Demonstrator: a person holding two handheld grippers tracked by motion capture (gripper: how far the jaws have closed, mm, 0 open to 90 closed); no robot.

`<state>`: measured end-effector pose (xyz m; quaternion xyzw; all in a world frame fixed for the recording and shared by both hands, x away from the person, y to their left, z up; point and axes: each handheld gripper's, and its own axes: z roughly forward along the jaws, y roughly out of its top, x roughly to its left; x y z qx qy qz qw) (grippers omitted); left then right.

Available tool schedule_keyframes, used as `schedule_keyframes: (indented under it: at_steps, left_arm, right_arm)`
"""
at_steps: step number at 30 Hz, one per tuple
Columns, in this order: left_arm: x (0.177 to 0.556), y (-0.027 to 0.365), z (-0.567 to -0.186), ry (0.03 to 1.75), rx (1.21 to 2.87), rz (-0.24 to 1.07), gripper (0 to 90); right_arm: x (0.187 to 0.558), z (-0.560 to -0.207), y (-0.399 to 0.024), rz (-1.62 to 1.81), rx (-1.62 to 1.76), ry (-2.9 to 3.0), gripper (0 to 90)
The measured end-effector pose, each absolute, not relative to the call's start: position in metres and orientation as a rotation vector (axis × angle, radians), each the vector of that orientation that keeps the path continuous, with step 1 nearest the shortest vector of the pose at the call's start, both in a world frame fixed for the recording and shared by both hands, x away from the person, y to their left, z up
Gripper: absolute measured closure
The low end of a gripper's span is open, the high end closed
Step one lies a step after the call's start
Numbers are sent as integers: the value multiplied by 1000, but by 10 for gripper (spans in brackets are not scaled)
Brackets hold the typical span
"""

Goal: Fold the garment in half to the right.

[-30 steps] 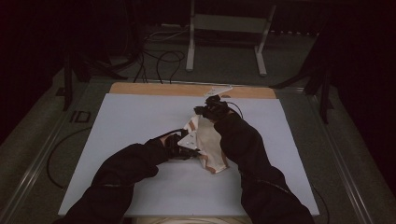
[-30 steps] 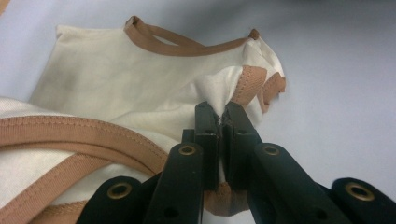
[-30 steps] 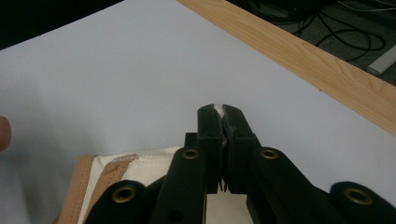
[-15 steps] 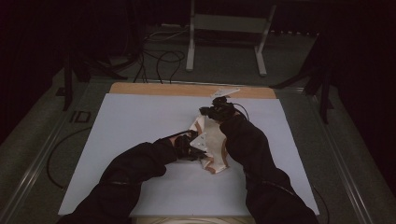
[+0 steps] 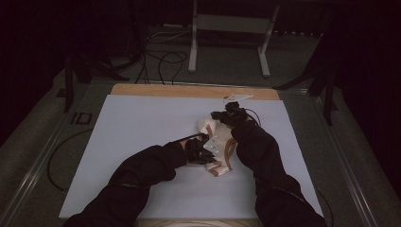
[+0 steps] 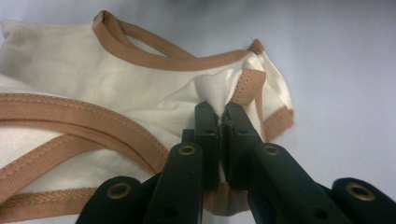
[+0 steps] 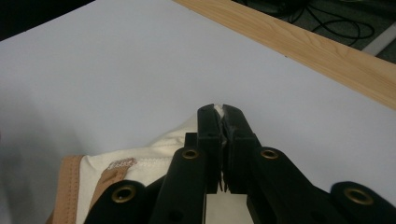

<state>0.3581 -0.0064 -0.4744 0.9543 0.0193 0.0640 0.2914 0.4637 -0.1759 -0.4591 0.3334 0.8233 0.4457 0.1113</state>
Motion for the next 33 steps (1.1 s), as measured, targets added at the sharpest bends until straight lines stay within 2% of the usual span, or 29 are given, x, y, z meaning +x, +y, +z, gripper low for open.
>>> schedule_keyframes:
  at_steps: [10,29,32,33]
  left_arm:
    - [361,-26,-478,87,2559,158,860]
    - [362,-41,-480,112,2587,170,855]
    - [362,-46,-480,106,2595,167,855]
    - [363,-48,-480,102,2600,166,855]
  right_arm:
    - [469,-469,-194,1287,1019,2396,871]
    - [473,-486,-215,1259,1085,2380,865]
    - [472,-489,-219,1263,1107,2372,841]
    - [472,-489,-221,1269,1120,2361,778]
